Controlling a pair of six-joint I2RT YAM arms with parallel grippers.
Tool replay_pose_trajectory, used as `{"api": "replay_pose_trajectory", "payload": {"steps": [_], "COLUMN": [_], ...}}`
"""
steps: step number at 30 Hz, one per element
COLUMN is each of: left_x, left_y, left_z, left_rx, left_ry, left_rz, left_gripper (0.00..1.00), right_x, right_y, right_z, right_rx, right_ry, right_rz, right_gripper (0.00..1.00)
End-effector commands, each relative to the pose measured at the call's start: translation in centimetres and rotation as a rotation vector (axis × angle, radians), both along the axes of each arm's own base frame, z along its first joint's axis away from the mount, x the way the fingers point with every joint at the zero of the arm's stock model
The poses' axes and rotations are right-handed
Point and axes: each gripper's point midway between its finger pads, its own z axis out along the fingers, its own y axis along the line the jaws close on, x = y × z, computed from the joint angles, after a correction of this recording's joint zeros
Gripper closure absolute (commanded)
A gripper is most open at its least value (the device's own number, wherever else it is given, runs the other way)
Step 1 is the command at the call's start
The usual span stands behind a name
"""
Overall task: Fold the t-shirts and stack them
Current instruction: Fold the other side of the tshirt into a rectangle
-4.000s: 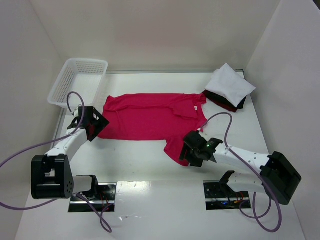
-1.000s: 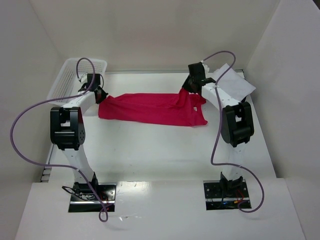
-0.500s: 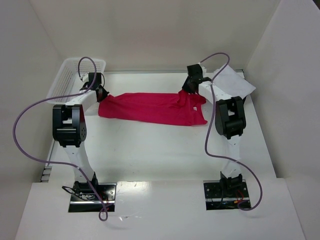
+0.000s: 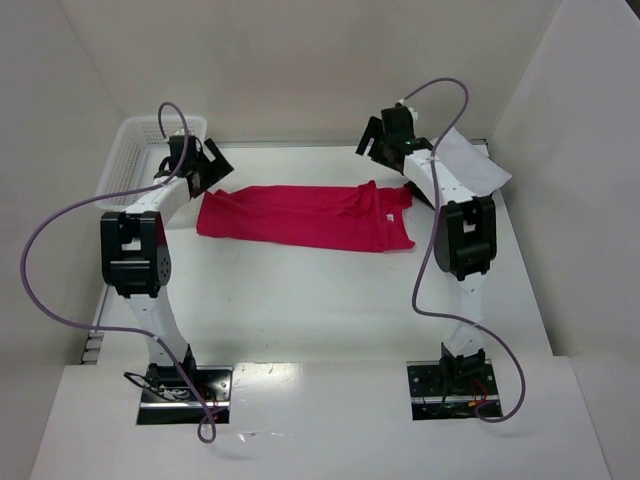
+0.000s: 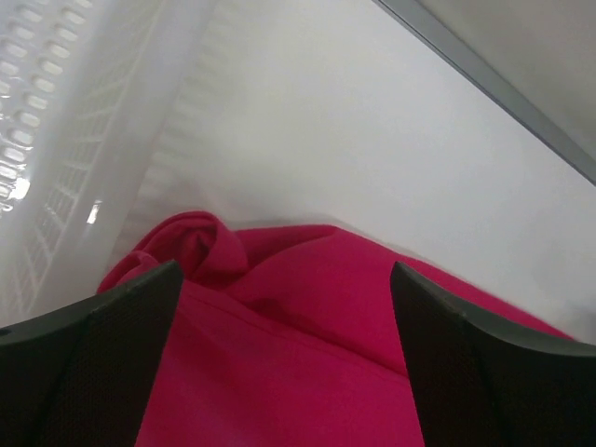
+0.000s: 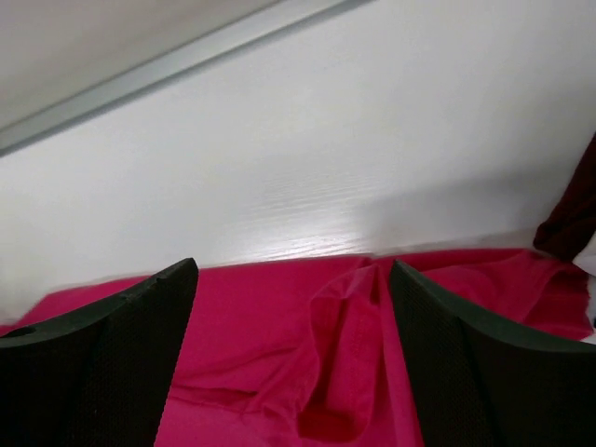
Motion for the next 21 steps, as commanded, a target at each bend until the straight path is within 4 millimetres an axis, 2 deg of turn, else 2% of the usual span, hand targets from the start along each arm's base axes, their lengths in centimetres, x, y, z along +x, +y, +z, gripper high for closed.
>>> {"api": "replay_pose_trajectory", "payload": {"steps": [1, 2, 3, 4, 5, 6, 7, 9, 10, 11, 12, 13, 14, 15, 16, 18, 20, 21], "left_x": [1.1, 1.1, 0.8, 0.5, 0.2, 0.1, -0.9, -1.7, -2.0, -2.2, -2.5, -3.1, -2.5, -2.3, -2.0, -1.6, -1.9, -2.0], "left_y": [-2.6, -3.1, -4.1, -4.7, -5.4, -6.1, -7.5, -9.0, -9.5, -9.5, -10.2, -11.2, -10.2, -10.1, -9.2, -9.0, -8.3, -8.2], "left_z": [5.1, 5.6, 5.9, 5.8, 6.4, 7.0, 7.2, 7.5, 7.8, 8.1, 8.3, 7.5, 7.2, 6.7, 6.5, 4.1, 2.2, 0.6], "left_rx": [-0.024, -0.027, -0.033, -0.04, -0.047, -0.052, -0.067, -0.049, 0.027, 0.076, 0.14, 0.202, 0.406, 0.495, 0.553, 0.571, 0.556, 0.562], "left_ry": [-0.148, -0.162, -0.168, -0.164, -0.174, -0.194, -0.2, -0.222, -0.247, -0.266, -0.297, -0.29, -0.298, -0.276, -0.26, -0.206, -0.148, -0.118], "left_rz": [-0.199, -0.236, -0.312, -0.354, -0.407, -0.463, -0.577, -0.69, -0.78, -0.824, -0.892, -0.96, -0.994, -1.005, -0.987, -1.031, -1.062, -1.094], "left_gripper": [0.0, 0.0, 0.0, 0.0, 0.0, 0.0, 0.0, 0.0, 0.0, 0.0, 0.0, 0.0, 0.0, 0.0, 0.0, 0.0, 0.0, 0.0], "right_x": [-0.4, -1.2, -2.1, -2.7, -3.5, -4.4, -5.0, -6.6, -7.0, -8.0, -8.6, -9.1, -9.6, -10.5, -11.0, -12.1, -13.0, -13.6], "right_y": [-1.2, -1.1, -1.1, -1.0, -0.9, -1.1, -0.9, -0.6, -0.3, -0.1, 0.0, 0.1, 0.0, 0.3, 0.2, 0.1, 0.0, -0.1], "right_z": [10.2, 12.4, 11.1, 11.2, 12.9, 11.1, 10.8, 9.8, 9.8, 8.4, 9.2, 9.3, 9.0, 8.0, 8.8, 7.8, 7.9, 7.1], "right_rx": [0.014, 0.041, 0.057, 0.065, 0.094, 0.094, 0.108, 0.132, 0.151, 0.166, 0.177, 0.203, 0.202, 0.222, 0.226, 0.235, 0.241, 0.249], "right_ry": [-0.174, -0.214, -0.187, -0.191, -0.229, -0.193, -0.179, -0.145, -0.144, -0.105, -0.129, -0.126, -0.12, -0.096, -0.118, -0.091, -0.084, -0.063], "right_rz": [0.007, 0.009, 0.006, 0.016, 0.017, 0.011, 0.02, 0.041, 0.049, 0.065, 0.076, 0.07, 0.07, 0.083, 0.085, 0.086, 0.08, 0.07], "right_gripper": [0.11, 0.1, 0.1, 0.1, 0.09, 0.09, 0.09, 0.09, 0.09, 0.09, 0.07, 0.06, 0.05, 0.05, 0.02, 0.0, 0.0, 0.0]}}
